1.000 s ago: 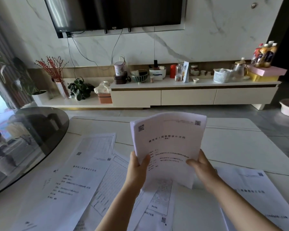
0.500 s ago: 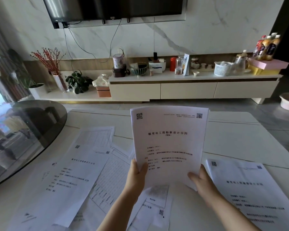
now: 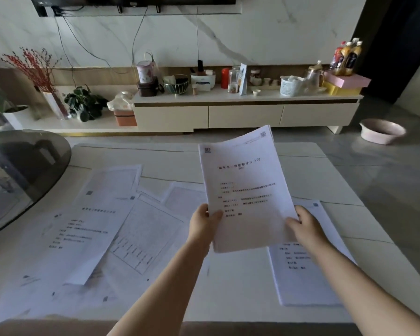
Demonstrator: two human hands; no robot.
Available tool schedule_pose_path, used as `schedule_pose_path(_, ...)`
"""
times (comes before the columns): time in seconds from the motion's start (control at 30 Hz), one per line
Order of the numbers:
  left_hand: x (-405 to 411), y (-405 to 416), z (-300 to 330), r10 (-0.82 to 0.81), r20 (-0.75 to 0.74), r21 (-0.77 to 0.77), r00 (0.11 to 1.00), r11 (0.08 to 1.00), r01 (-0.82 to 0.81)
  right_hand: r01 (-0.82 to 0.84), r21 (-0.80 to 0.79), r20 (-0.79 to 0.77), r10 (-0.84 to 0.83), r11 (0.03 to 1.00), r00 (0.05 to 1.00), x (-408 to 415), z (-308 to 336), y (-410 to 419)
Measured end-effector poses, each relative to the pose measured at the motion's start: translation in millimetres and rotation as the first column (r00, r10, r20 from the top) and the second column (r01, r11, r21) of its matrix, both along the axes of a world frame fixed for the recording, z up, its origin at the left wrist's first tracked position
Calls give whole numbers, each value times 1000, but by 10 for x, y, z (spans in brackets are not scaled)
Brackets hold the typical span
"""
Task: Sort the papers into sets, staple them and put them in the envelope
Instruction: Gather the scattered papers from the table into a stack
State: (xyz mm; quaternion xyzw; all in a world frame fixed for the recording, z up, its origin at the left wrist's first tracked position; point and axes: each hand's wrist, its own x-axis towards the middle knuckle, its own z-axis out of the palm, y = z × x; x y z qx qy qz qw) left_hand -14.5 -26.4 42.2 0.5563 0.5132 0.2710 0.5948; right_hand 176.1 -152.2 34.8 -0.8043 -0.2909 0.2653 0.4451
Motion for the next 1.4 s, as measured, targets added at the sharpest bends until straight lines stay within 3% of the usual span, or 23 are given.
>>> schedule_pose_path(0.23,444,-721,-130,-247,-80,-188,966,955,229,131,-132,76,-122,982,990,443,-113,-851)
schedule_pose_path(0.47,746,-1061,-347,-498,-169,-212,850,861,462,241,-306,129,-210,921,969,622,-366,-1244)
schedule_pose_path(0.63,736,-1067,-521,-572,-314,-277,758,818,504,195,-471,189,-117,861,975,588,-509,-1236)
schedule_pose_path(0.77,651,-958,-553,-501,-495,-129,710,850,510,251,-617,417,40,746,908,507,-334,-1060)
schedule_pose_path(0.83,585,-894,-513,-476,-472,-122,742,869,480,220,-613,460,117,759,880,441,-243,-965)
schedule_pose_path(1.0,231,-759,-279,-423,-351,-138,836,906,400,-37,-486,318,217,873,923,84,-142,-581)
schedule_pose_path(1.1,-131,-627,-183,-375,-307,-122,875,927,355,-180,-422,292,322,888,901,-274,-76,-273)
schedule_pose_path(1.27,-911,-194,-156,-195,-346,-40,918,980,193,-361,-383,253,473,850,844,-976,18,319)
schedule_pose_path(1.4,-1582,245,-227,-33,-450,66,893,995,70,-432,-321,192,504,843,842,-1528,43,859)
